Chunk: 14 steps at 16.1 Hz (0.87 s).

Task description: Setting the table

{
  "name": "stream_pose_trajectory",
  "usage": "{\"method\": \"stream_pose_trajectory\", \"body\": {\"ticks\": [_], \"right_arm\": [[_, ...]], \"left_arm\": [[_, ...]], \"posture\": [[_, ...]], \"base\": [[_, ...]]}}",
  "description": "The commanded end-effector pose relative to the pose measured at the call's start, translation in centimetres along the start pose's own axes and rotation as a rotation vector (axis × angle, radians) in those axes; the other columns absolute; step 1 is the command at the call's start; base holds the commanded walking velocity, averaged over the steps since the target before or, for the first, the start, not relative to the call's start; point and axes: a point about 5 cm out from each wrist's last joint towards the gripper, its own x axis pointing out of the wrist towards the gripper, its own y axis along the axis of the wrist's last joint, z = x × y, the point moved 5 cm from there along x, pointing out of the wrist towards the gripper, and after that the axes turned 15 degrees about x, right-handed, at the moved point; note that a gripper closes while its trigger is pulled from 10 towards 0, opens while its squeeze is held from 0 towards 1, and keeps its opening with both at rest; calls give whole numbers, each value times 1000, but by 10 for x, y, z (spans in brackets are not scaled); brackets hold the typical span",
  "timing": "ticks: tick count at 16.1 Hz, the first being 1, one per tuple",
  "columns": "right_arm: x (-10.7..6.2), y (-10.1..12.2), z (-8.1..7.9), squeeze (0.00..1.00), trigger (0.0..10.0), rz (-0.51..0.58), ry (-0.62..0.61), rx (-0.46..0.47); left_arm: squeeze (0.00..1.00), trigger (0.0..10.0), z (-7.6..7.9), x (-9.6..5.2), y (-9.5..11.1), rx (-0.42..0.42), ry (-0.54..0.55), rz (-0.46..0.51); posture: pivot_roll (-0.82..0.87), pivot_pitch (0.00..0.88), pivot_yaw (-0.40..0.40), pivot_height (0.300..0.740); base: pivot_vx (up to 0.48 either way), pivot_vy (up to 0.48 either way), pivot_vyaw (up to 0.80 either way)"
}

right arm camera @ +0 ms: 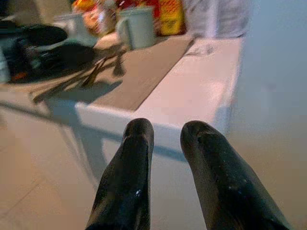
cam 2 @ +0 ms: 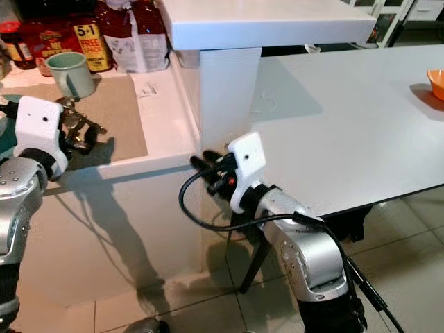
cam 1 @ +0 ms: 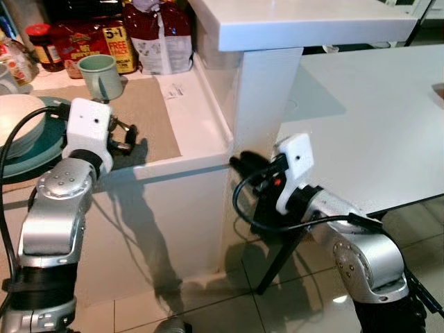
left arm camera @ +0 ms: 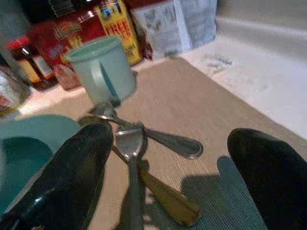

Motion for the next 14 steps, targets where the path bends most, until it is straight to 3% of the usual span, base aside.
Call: {"method": "stream_pose_trajectory", "body": {"ticks": [1,4,7,8,9,10,11,12,13,14], "right_arm": [[-1,3,-8,0,10000,-3,39,-14],[-4,1,-12,0,10000,-36,68,-24],[-8,-2,-11,0,10000,-61,72,-23],[-9,-2,-11,0,10000,-68,76,-21],[-9,-3,-12,0,10000,-75,81,-22],[-10,-4,-13,0,10000,-78,85,-22],[-10,-4,-13,0,10000,-83,89,-23],[-10,-4,-13,0,10000,-85,91,-22],[-10,-5,-13,0,10000,-89,93,-22],[-10,-5,-13,0,10000,-91,93,-23]], "left_arm": [[0,10000,-1,3,-2,-5,-20,-18],[0,10000,-9,8,-14,-24,-15,-88],[0,10000,-10,1,-15,-62,-45,-113],[0,1412,-11,-1,-15,-62,-55,-113],[0,0,-12,-2,-16,-59,-57,-117],[0,0,-13,-3,-17,-57,-56,-121],[0,3647,-15,-4,-17,-56,-56,-128],[0,8471,-17,-5,-16,-61,-57,-131],[0,6980,-20,-6,-17,-64,-60,-145],[0,3882,-21,-7,-18,-66,-61,-150]], "posture": [[42,64,-14,740],[39,67,-10,740],[38,66,-12,740],[38,66,-12,740],[44,63,-17,740],[44,62,-17,740],[44,61,-17,740],[45,60,-17,740],[47,60,-17,740],[47,60,-17,740]], "base": [[0,0,0],[0,0,0],[0,0,0],[0,0,0],[0,0,0],[0,0,0],[0,0,0],[0,0,0],[0,0,0],[0,0,0]]}}
